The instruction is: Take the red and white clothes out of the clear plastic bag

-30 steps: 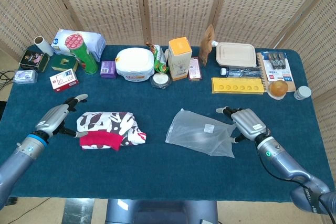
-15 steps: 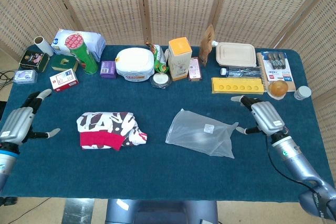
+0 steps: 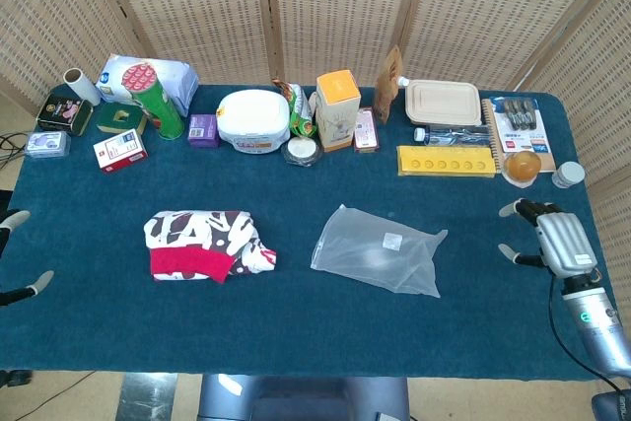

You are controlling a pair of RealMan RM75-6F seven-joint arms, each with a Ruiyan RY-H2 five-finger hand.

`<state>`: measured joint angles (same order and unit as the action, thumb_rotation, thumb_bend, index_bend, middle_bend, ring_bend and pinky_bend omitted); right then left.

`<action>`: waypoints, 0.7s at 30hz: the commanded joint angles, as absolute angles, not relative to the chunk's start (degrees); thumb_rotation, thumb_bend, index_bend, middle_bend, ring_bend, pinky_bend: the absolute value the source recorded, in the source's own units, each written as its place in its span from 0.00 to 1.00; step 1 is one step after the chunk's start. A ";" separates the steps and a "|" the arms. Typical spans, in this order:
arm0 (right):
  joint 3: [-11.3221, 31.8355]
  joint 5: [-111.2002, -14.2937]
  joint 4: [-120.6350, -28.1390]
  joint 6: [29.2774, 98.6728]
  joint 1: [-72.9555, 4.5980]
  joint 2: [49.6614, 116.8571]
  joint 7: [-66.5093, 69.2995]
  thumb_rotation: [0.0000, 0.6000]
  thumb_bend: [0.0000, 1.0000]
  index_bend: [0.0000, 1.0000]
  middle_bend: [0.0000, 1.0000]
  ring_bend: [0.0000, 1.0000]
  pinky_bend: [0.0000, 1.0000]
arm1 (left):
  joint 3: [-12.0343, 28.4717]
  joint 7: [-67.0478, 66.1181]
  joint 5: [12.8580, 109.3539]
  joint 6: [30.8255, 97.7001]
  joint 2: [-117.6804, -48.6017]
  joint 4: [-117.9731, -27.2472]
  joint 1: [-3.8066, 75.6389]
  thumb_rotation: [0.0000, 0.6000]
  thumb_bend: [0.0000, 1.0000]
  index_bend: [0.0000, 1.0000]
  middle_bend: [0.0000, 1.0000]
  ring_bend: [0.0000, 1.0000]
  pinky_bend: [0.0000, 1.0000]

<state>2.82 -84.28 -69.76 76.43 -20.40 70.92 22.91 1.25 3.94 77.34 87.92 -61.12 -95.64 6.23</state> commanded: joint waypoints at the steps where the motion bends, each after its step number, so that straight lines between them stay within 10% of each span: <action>1: 2.49 -83.04 -69.08 77.29 -18.35 70.82 23.13 1.00 0.27 0.39 0.39 0.42 0.36 | -0.18 1.37 78.44 89.90 -63.35 -94.07 3.82 1.00 0.19 0.17 0.14 0.02 0.22; 21: 3.04 -81.93 -66.08 83.93 -9.20 69.72 26.45 1.00 0.28 0.40 0.39 0.41 0.34 | -0.26 -4.09 82.54 95.11 -63.94 -97.15 -0.91 1.00 0.19 0.17 0.14 0.03 0.21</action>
<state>3.00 -81.89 -66.10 83.93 -9.22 69.72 26.41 -0.33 -4.02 82.45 95.06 -64.02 -97.07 -0.89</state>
